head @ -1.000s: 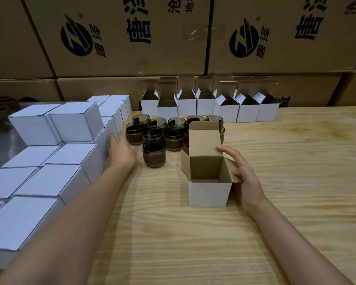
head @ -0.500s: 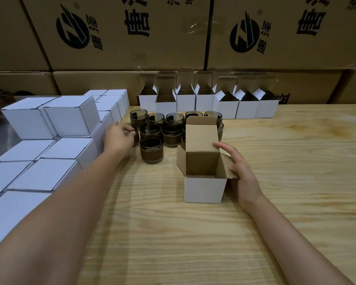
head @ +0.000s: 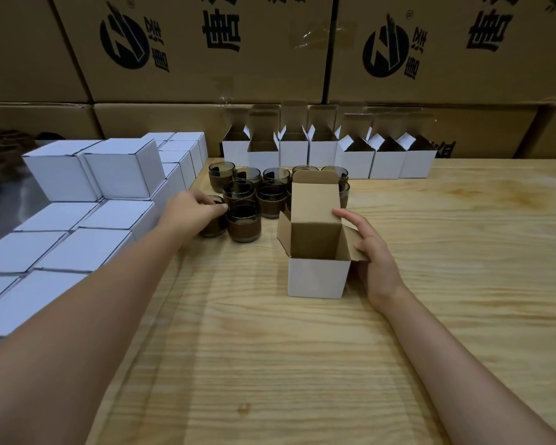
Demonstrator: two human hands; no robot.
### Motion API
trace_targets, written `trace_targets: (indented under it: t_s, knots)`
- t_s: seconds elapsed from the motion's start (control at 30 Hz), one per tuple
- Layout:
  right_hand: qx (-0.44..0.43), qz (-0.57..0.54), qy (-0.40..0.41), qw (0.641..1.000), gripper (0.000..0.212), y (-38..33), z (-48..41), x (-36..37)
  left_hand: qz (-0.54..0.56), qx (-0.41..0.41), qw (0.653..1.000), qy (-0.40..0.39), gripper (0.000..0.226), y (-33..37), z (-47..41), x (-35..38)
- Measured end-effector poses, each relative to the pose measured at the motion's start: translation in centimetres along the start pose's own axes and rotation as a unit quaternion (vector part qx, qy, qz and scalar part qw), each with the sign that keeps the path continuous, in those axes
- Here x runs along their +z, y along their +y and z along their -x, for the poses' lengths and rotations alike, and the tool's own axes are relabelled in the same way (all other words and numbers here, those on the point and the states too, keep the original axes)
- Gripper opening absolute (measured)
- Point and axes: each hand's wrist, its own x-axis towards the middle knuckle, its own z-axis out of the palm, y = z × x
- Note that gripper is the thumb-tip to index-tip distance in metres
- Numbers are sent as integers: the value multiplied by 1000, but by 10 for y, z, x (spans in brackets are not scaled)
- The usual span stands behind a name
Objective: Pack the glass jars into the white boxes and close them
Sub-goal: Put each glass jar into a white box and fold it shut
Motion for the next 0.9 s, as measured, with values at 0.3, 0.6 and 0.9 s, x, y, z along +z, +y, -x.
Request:
trace_targets:
  t_s: [0.3,0.6,0.9]
  knots:
    - [6,-3,7,1000,54,0,0,1,-118,138,977,116,19,11,13,-22]
    - [10,5,7,1000,55,-2,1,1,118,314,927,-165,33,114,44,-44]
    - [2,-21,-4,1000,53,-3,0,2,83,296,875,-375,36,138,57,-9]
